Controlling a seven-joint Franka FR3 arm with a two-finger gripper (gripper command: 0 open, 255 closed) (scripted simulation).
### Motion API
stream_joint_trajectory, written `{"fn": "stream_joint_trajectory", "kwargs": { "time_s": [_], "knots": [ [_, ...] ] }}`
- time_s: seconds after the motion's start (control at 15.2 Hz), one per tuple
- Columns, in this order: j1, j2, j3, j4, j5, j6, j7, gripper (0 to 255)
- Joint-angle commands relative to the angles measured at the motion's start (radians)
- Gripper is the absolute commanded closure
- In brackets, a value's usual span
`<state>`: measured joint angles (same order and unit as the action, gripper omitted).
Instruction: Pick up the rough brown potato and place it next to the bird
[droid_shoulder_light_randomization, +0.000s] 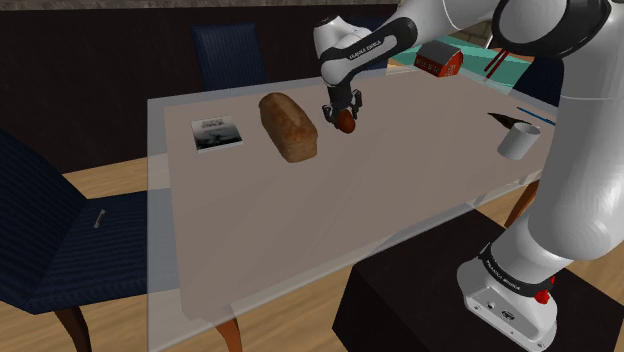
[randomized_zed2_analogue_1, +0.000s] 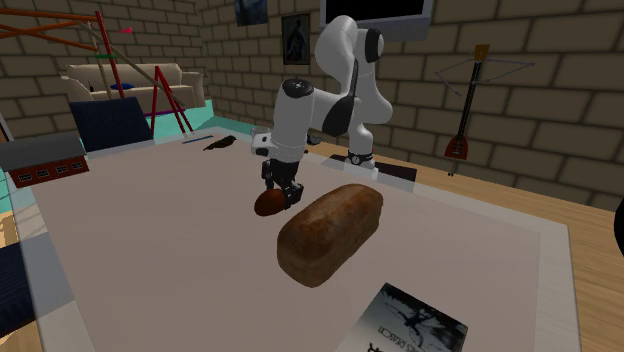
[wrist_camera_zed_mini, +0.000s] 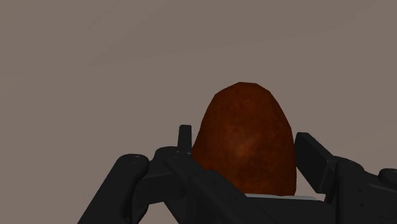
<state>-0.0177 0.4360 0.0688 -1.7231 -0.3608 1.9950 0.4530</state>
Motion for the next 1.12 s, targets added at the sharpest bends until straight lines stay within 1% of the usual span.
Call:
{"fn": "stream_joint_trajectory", "kwargs": {
  "time_s": [0.0, 1.06],
  "knots": [
    [0.000, 0.002, 0.000, 0.001, 0.000, 0.000, -0.001, 255],
    [0.002, -0.078, 0.008, 0.100, 0.026, -0.171, -0.056, 255]
  ]
}}
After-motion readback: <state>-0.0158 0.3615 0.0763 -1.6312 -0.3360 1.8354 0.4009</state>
